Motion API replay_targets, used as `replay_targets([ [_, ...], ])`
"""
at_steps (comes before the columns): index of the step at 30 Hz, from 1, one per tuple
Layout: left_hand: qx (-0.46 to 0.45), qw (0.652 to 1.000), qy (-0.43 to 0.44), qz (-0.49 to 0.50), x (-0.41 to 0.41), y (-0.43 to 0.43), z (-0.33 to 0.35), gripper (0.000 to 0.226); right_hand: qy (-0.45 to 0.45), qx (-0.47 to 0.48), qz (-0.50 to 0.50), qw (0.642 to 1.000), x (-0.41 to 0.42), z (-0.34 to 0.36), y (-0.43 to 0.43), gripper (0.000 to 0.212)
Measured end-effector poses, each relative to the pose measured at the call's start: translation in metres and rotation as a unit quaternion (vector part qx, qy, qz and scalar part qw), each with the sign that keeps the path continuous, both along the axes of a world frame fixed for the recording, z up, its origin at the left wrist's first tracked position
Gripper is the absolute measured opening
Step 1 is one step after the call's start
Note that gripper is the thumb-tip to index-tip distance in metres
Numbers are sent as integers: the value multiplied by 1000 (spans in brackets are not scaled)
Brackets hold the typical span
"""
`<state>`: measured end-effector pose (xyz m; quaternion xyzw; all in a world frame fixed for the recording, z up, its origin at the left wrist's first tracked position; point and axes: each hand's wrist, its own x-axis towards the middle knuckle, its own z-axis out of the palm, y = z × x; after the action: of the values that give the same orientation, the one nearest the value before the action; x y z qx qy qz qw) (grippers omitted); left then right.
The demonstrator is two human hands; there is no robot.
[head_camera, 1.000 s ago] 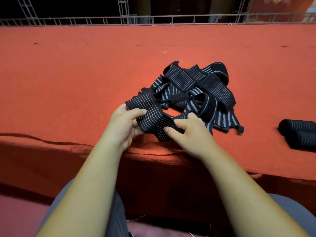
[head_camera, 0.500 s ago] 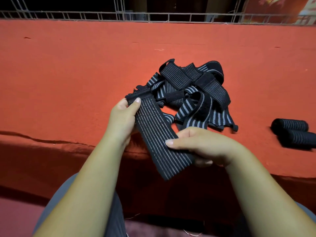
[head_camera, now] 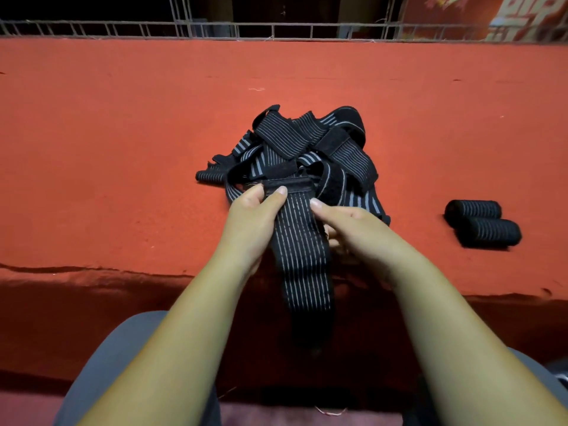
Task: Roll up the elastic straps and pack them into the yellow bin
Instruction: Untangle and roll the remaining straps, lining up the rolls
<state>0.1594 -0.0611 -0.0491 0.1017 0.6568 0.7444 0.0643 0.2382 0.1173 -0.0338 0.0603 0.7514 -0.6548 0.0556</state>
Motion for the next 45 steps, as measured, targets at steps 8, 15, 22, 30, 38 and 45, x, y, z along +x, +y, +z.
replay_targets([
  [8,-9,998,0,-58,15,46,4,23,128,-57,-137,981,-7,-5,19,22],
  [15,-164,972,166,8,-1,87,16,24,110,-50,-312,943,-20,-13,60,20],
  [22,-523,709,470,-54,-42,142,24,33,-17,-128,-418,899,-19,-18,102,16],
  [30,-655,574,480,-106,-75,158,7,46,-26,-70,-404,912,-20,-20,119,16],
  [38,-362,863,352,-8,-53,152,22,31,11,-83,-380,921,-16,-5,110,13],
  [45,-144,967,209,-10,-33,128,36,30,114,-67,-302,944,-16,6,92,20],
])
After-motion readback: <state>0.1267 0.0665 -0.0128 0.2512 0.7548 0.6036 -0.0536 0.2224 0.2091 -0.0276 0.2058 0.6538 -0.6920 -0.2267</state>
